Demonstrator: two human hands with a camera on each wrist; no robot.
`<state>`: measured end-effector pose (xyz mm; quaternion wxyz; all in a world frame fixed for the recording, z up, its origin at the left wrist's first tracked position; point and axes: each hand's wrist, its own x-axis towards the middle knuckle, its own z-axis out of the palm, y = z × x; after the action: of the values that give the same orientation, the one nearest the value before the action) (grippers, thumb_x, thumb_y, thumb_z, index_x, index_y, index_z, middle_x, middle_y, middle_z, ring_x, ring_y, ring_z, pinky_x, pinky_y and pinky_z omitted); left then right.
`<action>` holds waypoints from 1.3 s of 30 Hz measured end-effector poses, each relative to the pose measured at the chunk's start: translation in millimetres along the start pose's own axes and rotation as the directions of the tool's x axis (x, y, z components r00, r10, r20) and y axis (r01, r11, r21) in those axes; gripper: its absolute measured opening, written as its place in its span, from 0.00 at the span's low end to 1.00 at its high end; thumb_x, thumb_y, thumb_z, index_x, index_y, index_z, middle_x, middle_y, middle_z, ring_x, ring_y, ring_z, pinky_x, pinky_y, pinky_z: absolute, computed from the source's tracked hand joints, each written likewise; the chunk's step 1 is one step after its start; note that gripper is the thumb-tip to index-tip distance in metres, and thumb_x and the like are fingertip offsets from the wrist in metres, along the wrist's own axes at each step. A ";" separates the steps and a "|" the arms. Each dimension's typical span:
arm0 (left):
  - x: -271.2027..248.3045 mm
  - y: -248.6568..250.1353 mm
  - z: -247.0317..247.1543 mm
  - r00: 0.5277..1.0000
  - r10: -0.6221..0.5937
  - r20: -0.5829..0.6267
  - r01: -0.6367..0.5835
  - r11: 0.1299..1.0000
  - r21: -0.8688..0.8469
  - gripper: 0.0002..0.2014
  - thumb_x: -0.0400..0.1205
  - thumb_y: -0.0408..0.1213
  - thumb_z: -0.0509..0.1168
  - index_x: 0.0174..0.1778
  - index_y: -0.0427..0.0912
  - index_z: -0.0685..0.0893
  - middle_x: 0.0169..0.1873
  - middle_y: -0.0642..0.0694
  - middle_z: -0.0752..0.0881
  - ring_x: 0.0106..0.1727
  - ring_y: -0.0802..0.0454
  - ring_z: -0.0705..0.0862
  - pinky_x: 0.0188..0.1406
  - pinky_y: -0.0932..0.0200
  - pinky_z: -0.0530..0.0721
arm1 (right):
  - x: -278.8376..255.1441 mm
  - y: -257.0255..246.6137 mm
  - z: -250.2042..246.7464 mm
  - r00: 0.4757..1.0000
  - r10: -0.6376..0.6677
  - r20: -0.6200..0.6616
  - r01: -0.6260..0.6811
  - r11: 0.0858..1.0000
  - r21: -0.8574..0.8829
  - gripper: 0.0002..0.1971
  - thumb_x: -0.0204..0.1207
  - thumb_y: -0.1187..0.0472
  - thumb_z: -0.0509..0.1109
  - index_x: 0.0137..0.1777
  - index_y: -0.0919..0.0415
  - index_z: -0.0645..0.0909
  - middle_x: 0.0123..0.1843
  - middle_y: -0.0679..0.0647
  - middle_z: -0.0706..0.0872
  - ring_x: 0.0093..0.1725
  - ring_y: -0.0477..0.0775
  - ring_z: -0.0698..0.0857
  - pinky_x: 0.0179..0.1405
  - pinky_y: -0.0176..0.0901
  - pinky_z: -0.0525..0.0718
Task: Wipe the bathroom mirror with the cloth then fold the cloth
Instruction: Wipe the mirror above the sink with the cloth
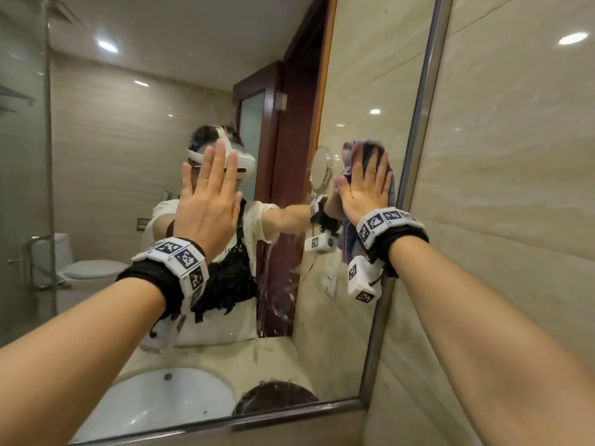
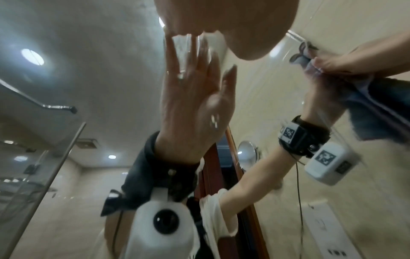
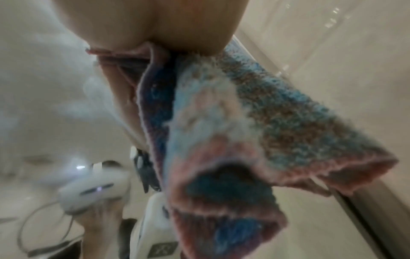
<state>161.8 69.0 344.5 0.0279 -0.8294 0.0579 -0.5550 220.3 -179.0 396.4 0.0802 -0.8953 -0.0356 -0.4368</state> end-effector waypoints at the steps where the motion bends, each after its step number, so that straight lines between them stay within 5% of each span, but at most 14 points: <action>1: -11.1 1.0 4.8 1.000 0.016 0.003 -0.016 1.000 0.012 0.29 0.85 0.44 0.41 0.81 0.34 0.47 0.82 0.34 0.48 0.82 0.41 0.43 0.80 0.36 0.45 | -7.1 4.0 5.1 1.000 0.003 0.017 -0.003 1.000 -0.007 0.36 0.83 0.45 0.50 0.83 0.57 0.36 0.85 0.60 0.37 0.84 0.62 0.37 0.82 0.58 0.36; 6: -56.5 0.6 24.1 0.999 0.020 0.033 -0.022 0.998 0.060 0.30 0.85 0.45 0.45 0.81 0.34 0.50 0.82 0.37 0.50 0.83 0.47 0.41 0.80 0.45 0.39 | -39.9 14.1 29.6 0.997 0.005 0.077 -0.003 1.000 -0.015 0.37 0.79 0.40 0.41 0.83 0.57 0.37 0.85 0.61 0.38 0.84 0.63 0.37 0.82 0.59 0.35; 8: -66.2 0.0 26.2 0.999 0.004 0.038 -0.006 0.998 0.061 0.30 0.85 0.45 0.44 0.81 0.34 0.50 0.82 0.37 0.50 0.83 0.45 0.47 0.80 0.44 0.41 | -50.3 16.4 37.1 0.995 0.016 0.103 -0.012 0.999 -0.032 0.39 0.76 0.37 0.36 0.83 0.57 0.36 0.85 0.60 0.38 0.84 0.63 0.37 0.81 0.57 0.34; 11: -70.1 0.5 26.3 1.000 0.005 0.017 -0.006 0.997 0.072 0.28 0.86 0.45 0.43 0.81 0.34 0.52 0.82 0.37 0.52 0.83 0.41 0.51 0.81 0.39 0.48 | -55.2 18.6 41.6 0.990 0.010 0.143 -0.004 0.999 -0.043 0.38 0.80 0.38 0.42 0.82 0.56 0.33 0.85 0.60 0.37 0.84 0.63 0.37 0.81 0.57 0.34; 14: -68.7 -0.6 28.0 1.000 0.021 -0.020 -0.019 0.995 0.096 0.27 0.87 0.43 0.46 0.80 0.33 0.55 0.81 0.35 0.56 0.82 0.40 0.55 0.79 0.37 0.55 | -45.2 12.7 30.2 0.995 0.018 0.099 -0.014 0.999 -0.041 0.39 0.72 0.36 0.33 0.79 0.56 0.30 0.85 0.61 0.39 0.84 0.64 0.39 0.81 0.58 0.34; 18: -67.0 -3.5 29.6 0.996 0.054 -0.073 -0.046 0.994 0.103 0.26 0.87 0.41 0.50 0.79 0.31 0.60 0.79 0.34 0.61 0.80 0.38 0.61 0.76 0.35 0.63 | -1.5 -17.6 -9.7 0.998 -0.067 0.018 0.068 0.997 -0.040 0.36 0.83 0.44 0.50 0.83 0.57 0.38 0.85 0.61 0.39 0.84 0.64 0.39 0.83 0.60 0.39; 22: -66.9 -4.9 29.3 0.993 0.065 -0.094 -0.057 0.995 0.083 0.25 0.86 0.39 0.53 0.78 0.31 0.63 0.78 0.33 0.64 0.78 0.37 0.64 0.74 0.33 0.67 | 8.6 -50.7 -19.7 0.986 -0.166 -0.036 0.164 0.985 -0.044 0.37 0.82 0.44 0.53 0.84 0.56 0.41 0.85 0.61 0.41 0.84 0.65 0.40 0.82 0.62 0.40; 30: -68.0 4.0 29.7 0.996 -0.011 -0.094 0.011 1.000 -0.002 0.25 0.85 0.38 0.53 0.78 0.32 0.62 0.78 0.34 0.64 0.79 0.39 0.64 0.75 0.34 0.64 | -83.2 -44.0 32.7 0.891 -0.381 0.248 0.401 0.915 -0.035 0.36 0.83 0.45 0.51 0.83 0.54 0.34 0.84 0.61 0.33 0.82 0.65 0.32 0.77 0.60 0.26; 35: -68.2 3.4 27.4 0.998 -0.004 -0.067 0.002 1.000 -0.019 0.26 0.82 0.34 0.55 0.78 0.32 0.62 0.78 0.34 0.64 0.79 0.37 0.64 0.74 0.33 0.64 | -127.1 -26.4 57.0 0.785 -0.440 0.436 0.521 0.850 -0.081 0.35 0.84 0.43 0.50 0.82 0.51 0.34 0.84 0.57 0.33 0.79 0.57 0.26 0.64 0.49 0.10; 39: -68.1 3.7 25.0 1.000 -0.009 -0.025 0.008 1.000 -0.025 0.27 0.82 0.30 0.57 0.78 0.32 0.60 0.79 0.34 0.61 0.80 0.37 0.61 0.74 0.32 0.63 | -98.8 -23.9 37.1 0.788 -0.449 0.421 0.542 0.830 -0.131 0.35 0.84 0.42 0.46 0.81 0.50 0.29 0.83 0.56 0.28 0.82 0.60 0.28 0.73 0.53 0.20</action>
<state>158.9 73.5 272.0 0.0146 -0.8228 0.0617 -0.5648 185.0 -148.4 298.8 -0.1577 -0.9228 -0.2312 -0.2650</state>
